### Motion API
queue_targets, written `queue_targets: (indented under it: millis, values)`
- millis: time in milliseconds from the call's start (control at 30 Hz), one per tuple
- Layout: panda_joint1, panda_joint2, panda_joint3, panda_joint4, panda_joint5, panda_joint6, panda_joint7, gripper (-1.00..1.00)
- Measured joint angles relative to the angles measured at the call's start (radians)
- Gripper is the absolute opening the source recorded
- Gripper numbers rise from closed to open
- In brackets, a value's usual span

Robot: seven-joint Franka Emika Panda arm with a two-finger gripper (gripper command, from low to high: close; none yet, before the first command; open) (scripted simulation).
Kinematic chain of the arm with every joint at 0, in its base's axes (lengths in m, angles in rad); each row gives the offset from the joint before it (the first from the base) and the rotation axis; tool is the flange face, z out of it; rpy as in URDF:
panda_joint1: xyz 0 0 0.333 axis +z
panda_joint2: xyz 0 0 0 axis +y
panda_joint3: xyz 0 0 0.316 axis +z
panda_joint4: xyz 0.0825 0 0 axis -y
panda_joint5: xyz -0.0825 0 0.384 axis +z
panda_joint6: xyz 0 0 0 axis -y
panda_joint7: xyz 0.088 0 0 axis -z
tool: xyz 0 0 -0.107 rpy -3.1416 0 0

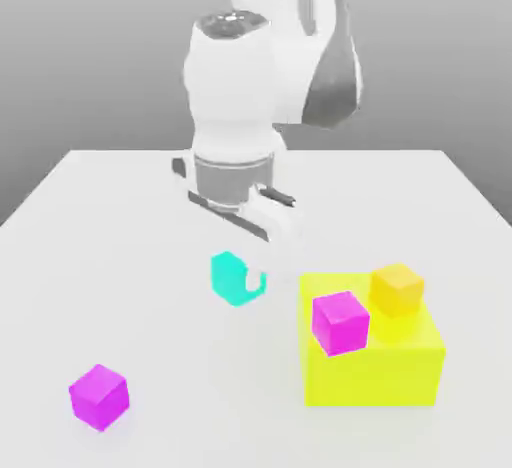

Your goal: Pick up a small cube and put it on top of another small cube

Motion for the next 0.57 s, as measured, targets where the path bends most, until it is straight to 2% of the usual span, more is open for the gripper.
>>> queue_targets:
  millis: [233,300,433,467,567]
  values:
    - [0.194,-0.122,0.177,0.044,0.121,-0.153,0.205,-1.00]
    - [0.211,-0.102,0.213,0.038,0.131,-0.126,0.238,-1.00]
    - [0.195,0.015,0.264,0.000,0.115,0.026,0.270,-1.00]
    - [0.191,0.034,0.271,-0.006,0.111,0.051,0.274,1.00]
    - [0.191,0.034,0.271,-0.006,0.111,0.051,0.274,1.00]
